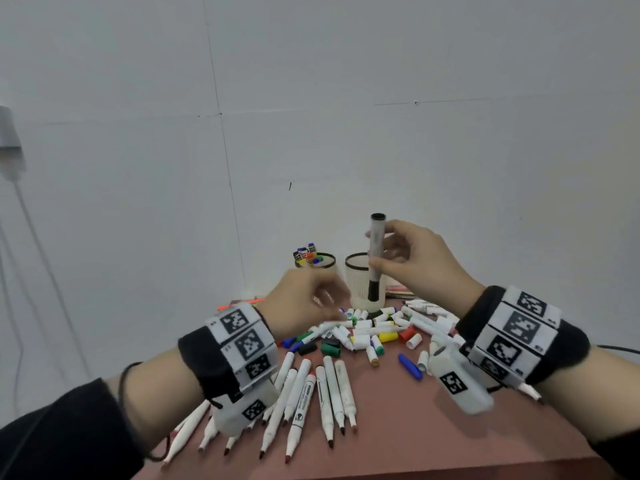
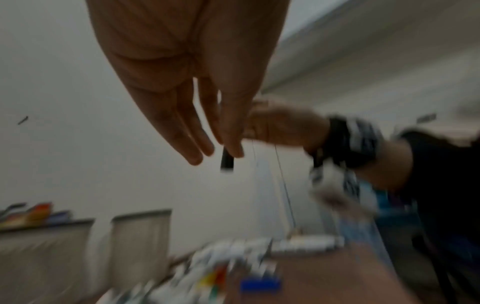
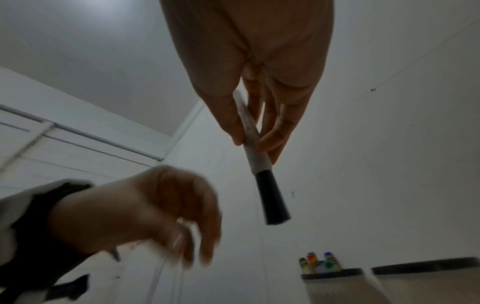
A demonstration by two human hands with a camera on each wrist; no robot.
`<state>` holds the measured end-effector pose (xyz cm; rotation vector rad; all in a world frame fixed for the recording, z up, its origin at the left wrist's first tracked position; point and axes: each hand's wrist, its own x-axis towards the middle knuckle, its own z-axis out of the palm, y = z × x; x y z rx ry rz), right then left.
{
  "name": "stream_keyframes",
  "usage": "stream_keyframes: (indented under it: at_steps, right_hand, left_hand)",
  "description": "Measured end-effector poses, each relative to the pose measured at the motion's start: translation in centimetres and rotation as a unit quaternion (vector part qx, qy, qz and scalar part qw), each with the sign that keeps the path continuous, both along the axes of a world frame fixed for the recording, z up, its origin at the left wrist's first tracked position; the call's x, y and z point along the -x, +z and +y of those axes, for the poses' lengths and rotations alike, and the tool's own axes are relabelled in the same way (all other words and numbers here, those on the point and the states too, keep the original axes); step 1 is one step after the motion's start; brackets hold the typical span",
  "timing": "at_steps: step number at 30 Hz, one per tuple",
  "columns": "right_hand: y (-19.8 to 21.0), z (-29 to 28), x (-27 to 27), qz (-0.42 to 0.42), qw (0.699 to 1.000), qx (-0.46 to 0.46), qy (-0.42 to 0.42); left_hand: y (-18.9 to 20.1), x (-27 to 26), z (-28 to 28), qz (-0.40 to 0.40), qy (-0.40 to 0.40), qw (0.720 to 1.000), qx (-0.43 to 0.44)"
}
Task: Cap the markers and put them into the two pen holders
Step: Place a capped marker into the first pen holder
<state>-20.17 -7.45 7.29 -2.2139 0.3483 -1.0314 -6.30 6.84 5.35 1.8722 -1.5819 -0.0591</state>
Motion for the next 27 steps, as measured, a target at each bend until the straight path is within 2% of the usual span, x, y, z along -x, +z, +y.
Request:
stream_keyframes:
  at_steps: [2, 4, 8, 11, 16, 22, 27]
  right_hand:
    - [0.2, -1.4, -1.5, -0.016, 1.0, -0.012, -0.01]
    - [0.3, -2.6, -3.0, -0.038, 0.999, -0.023, -0.008]
    - [0.3, -5.1, -6.4, -0.068, 0.998, -0.012, -0.01]
    - [0.2, -6.6, -9.2, -0.066, 0.998, 0.009, -0.018]
    - [-0.5, -8.8, -13.3, -0.077, 0.997, 0.02, -0.017]
    - [-1.7, -10.7, -17.0, -0.047, 0.998, 0.02, -0.022]
    - [-2.5, -11.2, -19.1, -0.005, 1.0, 0.016, -0.027]
  left_hand:
    - [-1.7, -1.3, -1.6, -0.087, -0.031, 0.989, -0.12]
    - [-3.3, -2.3, -3.1, -0.147, -0.057, 0.964, -0.216]
    - [-5.2, -3.6, -5.7, -0.201, -0.104, 0.921, -0.318]
    - [-5.6, -4.2, -7.3, -0.231, -0.131, 0.897, -0.353]
    - [-6.2, -5.0, -9.0, -0.232, -0.179, 0.864, -0.409]
    - [-6.2, -5.5, -10.1, -0.235, -0.227, 0.859, -0.395]
    - [-5.4, -5.5, -9.9, -0.215, -0.219, 0.865, -0.396]
